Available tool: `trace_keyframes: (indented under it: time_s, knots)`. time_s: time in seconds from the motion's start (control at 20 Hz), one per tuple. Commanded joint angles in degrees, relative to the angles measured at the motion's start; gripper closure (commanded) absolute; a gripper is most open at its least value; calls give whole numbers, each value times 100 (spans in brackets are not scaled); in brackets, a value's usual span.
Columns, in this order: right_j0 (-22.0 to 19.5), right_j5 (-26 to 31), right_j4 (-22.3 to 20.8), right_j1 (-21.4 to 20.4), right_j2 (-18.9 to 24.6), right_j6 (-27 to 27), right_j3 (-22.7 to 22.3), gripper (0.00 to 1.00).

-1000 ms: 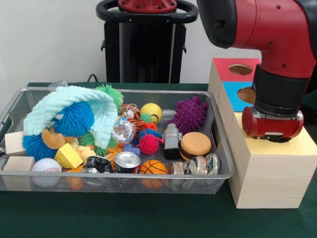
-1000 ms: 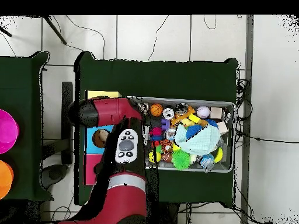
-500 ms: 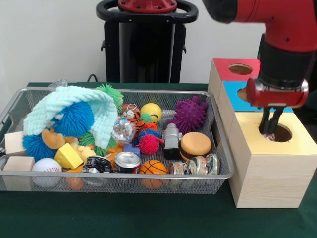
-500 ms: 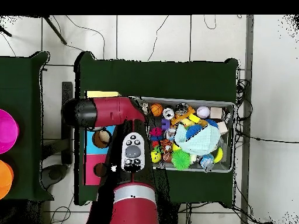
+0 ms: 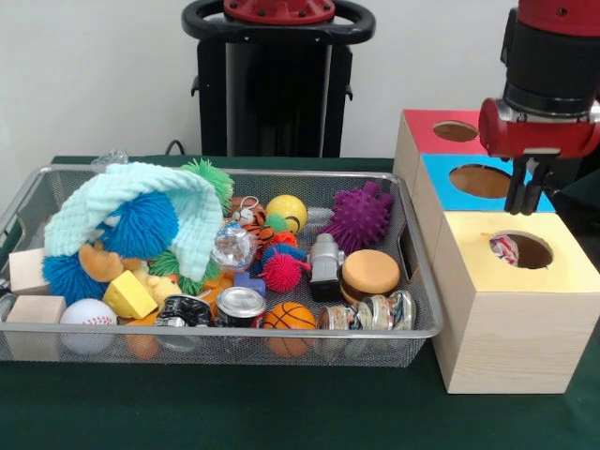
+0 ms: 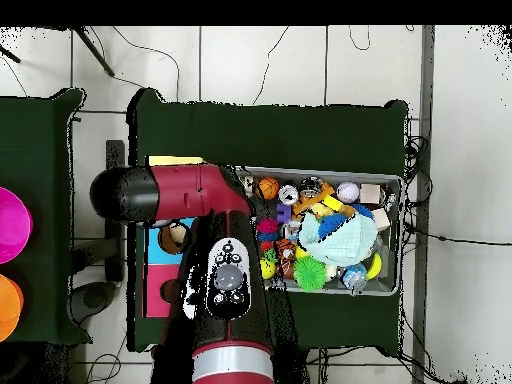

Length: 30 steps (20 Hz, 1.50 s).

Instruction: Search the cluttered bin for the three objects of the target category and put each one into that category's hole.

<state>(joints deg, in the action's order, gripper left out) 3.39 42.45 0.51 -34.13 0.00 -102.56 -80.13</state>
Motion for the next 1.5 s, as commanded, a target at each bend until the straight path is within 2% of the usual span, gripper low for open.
trace_keyframes:
  time_s: [0.05,0.3,0.35,0.5,0.6,0.8,0.95,1.15,1.35,1.5]
  knots:
    - [-205,691,-199,-97,446,200,-646,100]
    - [-134,1035,-411,-156,256,253,-468,100]
    - [-107,1147,-549,-128,171,342,-353,100]
    - [176,1585,-1321,-164,-372,634,98,100]
    - [-111,1503,-1299,-405,-175,938,-171,100]
    - [-1241,568,-808,-1004,754,1634,-1200,100]
    - [-1718,671,-634,-1289,1096,1850,-1473,100]
    - [-1793,880,-979,-1338,1043,1412,-1086,100]
    - [-2125,1391,-933,-1412,1222,1457,-680,100]
    - [-2302,1648,-1041,-1199,1305,1458,-148,100]
